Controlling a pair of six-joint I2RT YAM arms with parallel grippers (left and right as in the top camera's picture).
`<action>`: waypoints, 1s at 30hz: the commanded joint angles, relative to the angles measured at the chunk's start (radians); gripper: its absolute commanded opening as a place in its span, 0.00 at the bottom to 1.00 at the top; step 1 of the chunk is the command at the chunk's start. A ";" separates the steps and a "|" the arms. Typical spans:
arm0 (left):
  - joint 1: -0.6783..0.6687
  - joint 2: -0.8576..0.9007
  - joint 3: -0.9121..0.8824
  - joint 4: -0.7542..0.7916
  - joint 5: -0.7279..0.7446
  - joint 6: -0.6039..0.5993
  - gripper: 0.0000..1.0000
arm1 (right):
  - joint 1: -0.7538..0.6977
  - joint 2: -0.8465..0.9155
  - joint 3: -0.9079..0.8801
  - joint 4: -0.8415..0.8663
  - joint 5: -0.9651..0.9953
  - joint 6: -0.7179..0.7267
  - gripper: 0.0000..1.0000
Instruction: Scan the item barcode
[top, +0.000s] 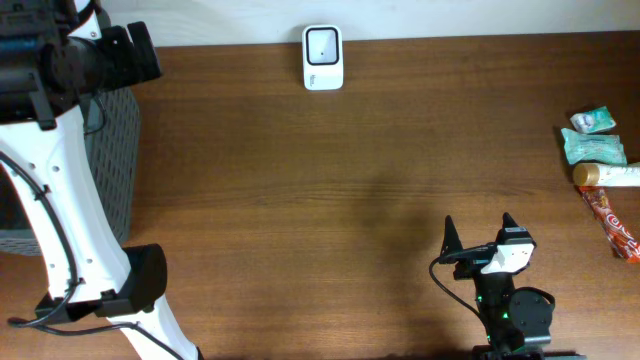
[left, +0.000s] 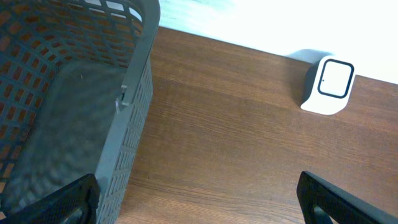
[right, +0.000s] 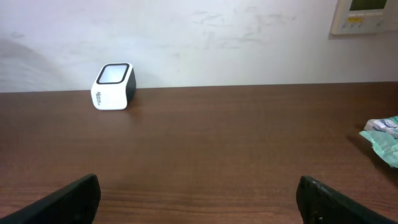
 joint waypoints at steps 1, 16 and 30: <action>0.002 -0.005 0.001 0.000 0.000 0.010 0.99 | -0.008 -0.011 -0.011 0.001 0.016 0.001 0.99; -0.080 -0.024 -0.039 0.002 0.033 0.065 0.99 | -0.008 -0.011 -0.011 0.001 0.016 0.001 0.99; -0.171 -0.768 -1.564 0.981 0.124 0.117 0.99 | -0.008 -0.011 -0.011 0.001 0.016 0.001 0.99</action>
